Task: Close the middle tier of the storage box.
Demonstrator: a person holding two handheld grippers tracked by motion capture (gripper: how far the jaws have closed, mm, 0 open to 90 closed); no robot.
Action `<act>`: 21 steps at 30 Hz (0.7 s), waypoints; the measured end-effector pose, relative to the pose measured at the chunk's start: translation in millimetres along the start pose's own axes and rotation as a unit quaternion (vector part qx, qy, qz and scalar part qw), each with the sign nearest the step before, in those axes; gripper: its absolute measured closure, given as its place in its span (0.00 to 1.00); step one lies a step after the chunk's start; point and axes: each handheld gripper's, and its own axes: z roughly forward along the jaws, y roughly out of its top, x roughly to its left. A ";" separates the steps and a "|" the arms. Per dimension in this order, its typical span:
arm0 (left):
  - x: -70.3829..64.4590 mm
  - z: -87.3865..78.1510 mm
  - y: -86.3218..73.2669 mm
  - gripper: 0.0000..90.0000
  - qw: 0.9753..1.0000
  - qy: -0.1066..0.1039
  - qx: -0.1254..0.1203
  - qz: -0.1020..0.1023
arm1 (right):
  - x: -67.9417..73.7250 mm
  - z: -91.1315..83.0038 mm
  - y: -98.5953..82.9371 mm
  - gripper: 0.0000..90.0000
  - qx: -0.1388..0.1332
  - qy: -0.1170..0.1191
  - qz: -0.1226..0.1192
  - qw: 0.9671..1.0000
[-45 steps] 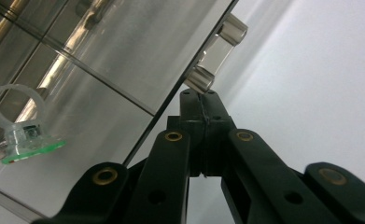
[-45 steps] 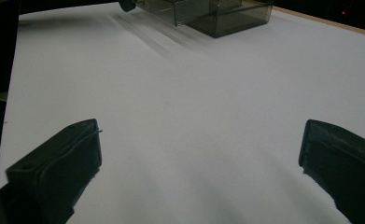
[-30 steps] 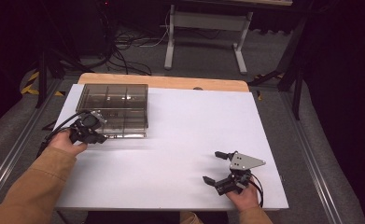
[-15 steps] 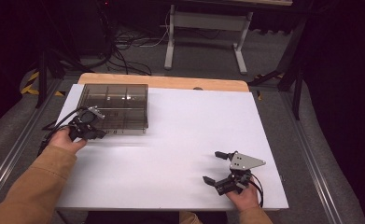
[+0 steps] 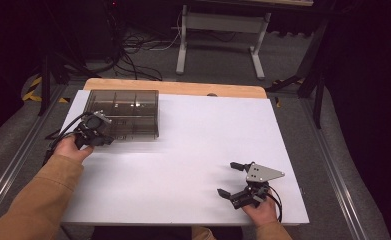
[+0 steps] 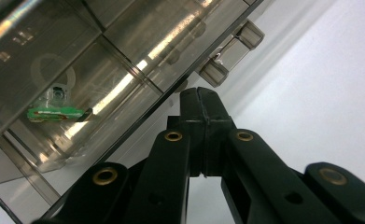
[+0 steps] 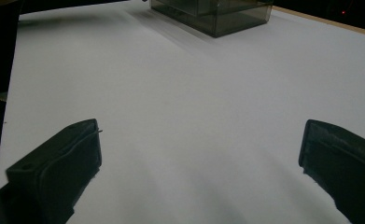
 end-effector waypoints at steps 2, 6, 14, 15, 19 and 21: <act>0.7 1.0 0.6 1.00 1.000 0.000 -0.003 -0.004 | 0.0 0.0 0.0 0.00 0.000 0.000 0.000 1.000; 2.1 2.3 1.7 1.00 1.000 0.005 -0.009 -0.007 | -0.1 -0.2 0.0 0.00 0.000 0.000 0.000 1.000; 4.7 4.2 3.2 1.00 1.000 0.014 -0.020 -0.014 | -0.2 -0.4 -0.1 0.00 -0.001 -0.001 0.001 1.000; 5.5 4.5 3.3 1.00 1.000 0.015 -0.022 -0.015 | -0.1 -0.4 -0.1 0.00 -0.001 -0.001 0.001 1.000; 7.7 5.1 3.6 1.00 0.999 0.018 -0.027 -0.019 | -0.1 -0.4 -0.1 0.00 -0.001 0.000 0.000 1.000; 8.6 5.6 3.6 1.00 0.999 0.019 -0.031 -0.022 | -0.1 -0.4 -0.1 0.00 -0.001 0.000 0.000 1.000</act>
